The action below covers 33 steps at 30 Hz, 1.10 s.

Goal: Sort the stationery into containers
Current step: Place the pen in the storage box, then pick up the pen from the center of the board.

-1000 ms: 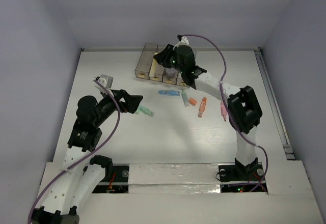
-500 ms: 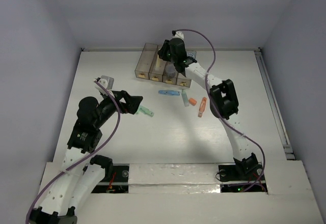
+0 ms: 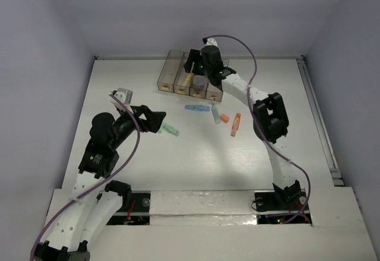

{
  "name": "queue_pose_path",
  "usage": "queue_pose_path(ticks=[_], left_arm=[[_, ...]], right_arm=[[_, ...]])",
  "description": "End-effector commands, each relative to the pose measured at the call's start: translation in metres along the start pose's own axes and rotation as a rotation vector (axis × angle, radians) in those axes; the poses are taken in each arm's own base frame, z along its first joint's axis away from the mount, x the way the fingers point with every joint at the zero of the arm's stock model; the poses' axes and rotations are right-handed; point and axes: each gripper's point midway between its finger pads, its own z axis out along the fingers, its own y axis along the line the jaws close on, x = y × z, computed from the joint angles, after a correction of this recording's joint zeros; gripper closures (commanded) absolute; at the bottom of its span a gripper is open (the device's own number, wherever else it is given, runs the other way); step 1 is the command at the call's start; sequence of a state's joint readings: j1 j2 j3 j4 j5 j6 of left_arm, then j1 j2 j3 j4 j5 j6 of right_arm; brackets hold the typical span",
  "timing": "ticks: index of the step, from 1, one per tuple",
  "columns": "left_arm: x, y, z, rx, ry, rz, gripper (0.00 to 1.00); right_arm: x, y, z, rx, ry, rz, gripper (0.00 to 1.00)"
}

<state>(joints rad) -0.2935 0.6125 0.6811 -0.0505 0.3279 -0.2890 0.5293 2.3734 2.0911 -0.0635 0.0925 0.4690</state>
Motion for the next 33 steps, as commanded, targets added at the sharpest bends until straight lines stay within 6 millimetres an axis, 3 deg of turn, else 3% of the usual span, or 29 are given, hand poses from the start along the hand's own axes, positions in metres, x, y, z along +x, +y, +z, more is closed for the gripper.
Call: queue_pose_path(ticks=[1, 2, 3, 5, 6, 7, 8, 9, 11, 13, 14, 16, 17, 19, 22, 23, 24, 26, 33], left_arm=[[-0.028, -0.011, -0.004, 0.026, -0.077, 0.035, 0.02], [-0.029, -0.012, -0.005, 0.027, -0.08, 0.036, 0.03], [-0.029, -0.012, -0.004, 0.028, -0.078, 0.036, 0.04], [-0.028, -0.012, -0.004, 0.03, -0.075, 0.035, 0.08], [-0.026, -0.012, -0.003, 0.033, -0.07, 0.033, 0.12], [-0.027, -0.012, -0.003, 0.035, -0.07, 0.033, 0.15], [-0.028, -0.011, -0.003, 0.03, -0.074, 0.032, 0.18], [-0.027, -0.011, -0.002, 0.034, -0.072, 0.032, 0.22], [-0.027, -0.011, -0.002, 0.036, -0.072, 0.032, 0.32], [-0.027, -0.012, -0.003, 0.037, -0.075, 0.033, 0.45], [-0.028, -0.012, -0.003, 0.037, -0.076, 0.032, 0.49], [-0.028, -0.012, -0.003, 0.037, -0.076, 0.032, 0.6], [-0.028, -0.012, -0.004, 0.036, -0.078, 0.032, 0.64], [-0.029, -0.014, -0.005, 0.043, -0.083, 0.034, 0.73], [-0.032, -0.017, -0.009, 0.057, -0.093, 0.038, 0.78], [-0.032, -0.018, -0.009, 0.059, -0.096, 0.039, 0.78], [-0.033, -0.019, -0.011, 0.061, -0.101, 0.041, 0.78], [-0.032, -0.021, -0.011, 0.069, -0.1, 0.043, 0.79], [-0.033, -0.03, -0.016, 0.094, -0.107, 0.056, 0.77]], right_arm=[[-0.063, 0.031, -0.063, -0.109, -0.122, -0.021, 0.3], [-0.082, 0.042, -0.091, -0.154, -0.17, -0.02, 0.55], [-0.041, 0.021, -0.095, -0.119, -0.088, -0.027, 0.69], [-0.024, 0.011, -0.115, -0.113, -0.06, -0.032, 0.95], [-0.031, 0.014, -0.136, -0.127, -0.075, -0.034, 0.98], [0.0, -0.004, -0.143, -0.095, -0.013, -0.042, 0.99], [0.011, -0.01, -0.152, -0.08, 0.021, -0.044, 0.99], [0.006, -0.015, -0.166, -0.053, 0.009, -0.043, 1.0], [0.034, -0.042, -0.182, 0.037, 0.064, -0.039, 1.0], [0.024, -0.065, -0.201, 0.14, 0.018, -0.029, 1.0], [0.039, -0.079, -0.209, 0.184, 0.048, -0.031, 1.0], [0.036, -0.109, -0.226, 0.289, 0.041, -0.007, 0.98], [0.05, -0.126, -0.235, 0.346, 0.075, -0.003, 0.94], [0.05, -0.16, -0.248, 0.476, 0.05, 0.042, 0.87], [0.065, -0.188, -0.268, 0.554, 0.058, 0.061, 0.6], [0.067, -0.197, -0.272, 0.575, 0.065, 0.071, 0.45], [0.072, -0.2, -0.275, 0.576, 0.084, 0.078, 0.4], [0.08, -0.206, -0.279, 0.591, 0.112, 0.079, 0.35], [0.1, -0.259, -0.295, 0.697, 0.197, 0.136, 0.34]])
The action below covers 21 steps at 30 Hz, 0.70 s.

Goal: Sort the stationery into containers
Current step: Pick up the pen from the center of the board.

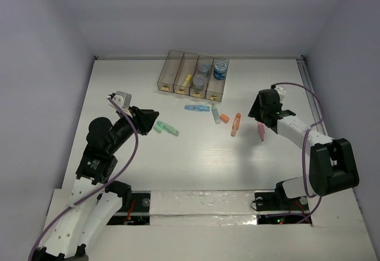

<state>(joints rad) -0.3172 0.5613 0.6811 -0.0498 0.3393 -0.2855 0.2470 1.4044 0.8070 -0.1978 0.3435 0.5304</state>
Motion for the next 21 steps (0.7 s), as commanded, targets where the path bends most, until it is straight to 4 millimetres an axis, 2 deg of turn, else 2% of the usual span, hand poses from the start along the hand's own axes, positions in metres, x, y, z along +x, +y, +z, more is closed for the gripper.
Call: queue_pose_path(ticks=[1, 4, 5, 7, 9, 11, 12, 14, 15, 16, 18, 19, 21], left_arm=[[-0.026, -0.019, -0.005, 0.057, -0.069, 0.037, 0.76], [-0.026, -0.021, -0.006, 0.065, -0.069, 0.04, 0.75], [-0.026, -0.021, -0.006, 0.063, -0.07, 0.041, 0.75], [-0.024, -0.02, -0.006, 0.061, -0.066, 0.04, 0.75], [-0.026, -0.021, -0.006, 0.059, -0.07, 0.039, 0.75], [-0.025, -0.02, -0.005, 0.056, -0.066, 0.039, 0.75], [-0.024, -0.019, -0.004, 0.056, -0.061, 0.036, 0.75], [-0.025, -0.019, -0.004, 0.055, -0.062, 0.038, 0.75], [-0.023, -0.019, -0.003, 0.055, -0.057, 0.037, 0.75], [-0.023, -0.018, -0.003, 0.054, -0.056, 0.036, 0.75], [-0.022, -0.018, -0.002, 0.051, -0.052, 0.033, 0.75], [-0.022, -0.017, -0.002, 0.049, -0.05, 0.034, 0.75], [-0.02, -0.016, 0.0, 0.043, -0.044, 0.033, 0.75]], right_arm=[[0.004, -0.026, 0.009, 0.041, 0.046, 0.021, 0.34], [0.008, -0.009, 0.007, -0.056, 0.077, 0.011, 0.34], [0.001, 0.002, 0.004, -0.115, 0.054, 0.019, 0.35], [0.006, 0.026, -0.004, -0.264, 0.08, 0.011, 0.41], [-0.005, 0.043, -0.013, -0.303, 0.05, -0.016, 0.44], [-0.006, 0.051, -0.018, -0.281, 0.046, -0.084, 0.46], [-0.002, 0.064, -0.021, -0.296, 0.051, -0.123, 0.47], [-0.006, 0.084, -0.026, -0.344, 0.043, -0.166, 0.52], [0.008, 0.096, -0.024, -0.367, 0.075, -0.204, 0.56], [0.004, 0.109, -0.025, -0.387, 0.066, -0.229, 0.59], [0.013, 0.122, -0.022, -0.391, 0.084, -0.28, 0.61], [0.025, 0.128, -0.016, -0.375, 0.099, -0.333, 0.61], [0.02, 0.136, -0.01, -0.343, 0.081, -0.366, 0.59]])
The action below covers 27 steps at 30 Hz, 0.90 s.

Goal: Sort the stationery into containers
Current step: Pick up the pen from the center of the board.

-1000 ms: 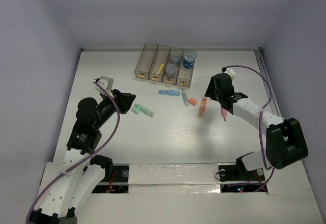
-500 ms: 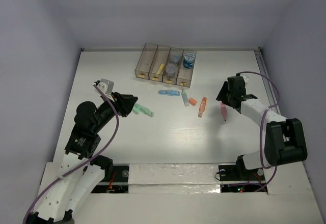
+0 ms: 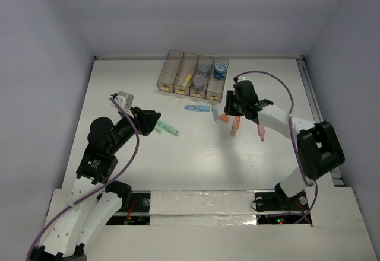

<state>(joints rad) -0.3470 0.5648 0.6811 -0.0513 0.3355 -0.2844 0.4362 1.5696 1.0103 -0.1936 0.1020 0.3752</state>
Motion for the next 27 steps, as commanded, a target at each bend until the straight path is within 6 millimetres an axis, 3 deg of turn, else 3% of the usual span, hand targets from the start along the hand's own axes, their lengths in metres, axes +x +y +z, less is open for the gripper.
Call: queue_pose_path(ticks=[1, 14, 27], left_arm=[[-0.023, -0.009, -0.001, 0.019, -0.057, 0.032, 0.75], [-0.023, -0.002, 0.002, -0.002, -0.052, 0.025, 0.75], [-0.022, 0.004, 0.003, -0.02, -0.049, 0.02, 0.75]], right_arm=[[-0.004, 0.007, 0.019, 0.042, 0.011, -0.116, 0.58], [0.004, 0.043, 0.05, -0.01, 0.061, -0.233, 0.51], [0.012, 0.034, 0.078, 0.062, 0.118, -0.269, 0.5]])
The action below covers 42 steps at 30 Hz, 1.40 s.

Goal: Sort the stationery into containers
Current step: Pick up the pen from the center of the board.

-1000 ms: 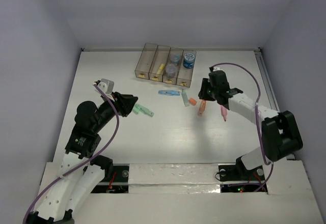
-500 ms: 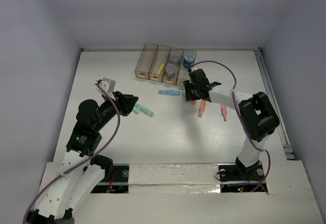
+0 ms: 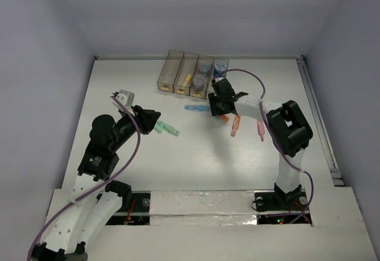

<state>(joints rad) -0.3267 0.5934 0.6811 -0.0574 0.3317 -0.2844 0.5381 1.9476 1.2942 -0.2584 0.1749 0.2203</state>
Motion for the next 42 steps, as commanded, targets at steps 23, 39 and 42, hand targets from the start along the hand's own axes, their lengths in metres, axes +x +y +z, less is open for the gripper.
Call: queue_pose_path(ticks=[23, 39, 42], left_arm=[[-0.003, -0.013, 0.014, 0.093, 0.04, 0.003, 0.64], [0.003, 0.002, 0.02, 0.024, 0.064, -0.009, 0.56], [0.003, 0.002, 0.02, 0.023, 0.063, -0.009, 0.56]], right_arm=[[-0.085, 0.15, -0.136, -0.437, -0.351, 0.122, 0.92], [-0.143, 0.234, -0.234, -0.785, -0.629, 0.31, 0.92], [-0.144, 0.237, -0.24, -0.811, -0.631, 0.311, 0.92]])
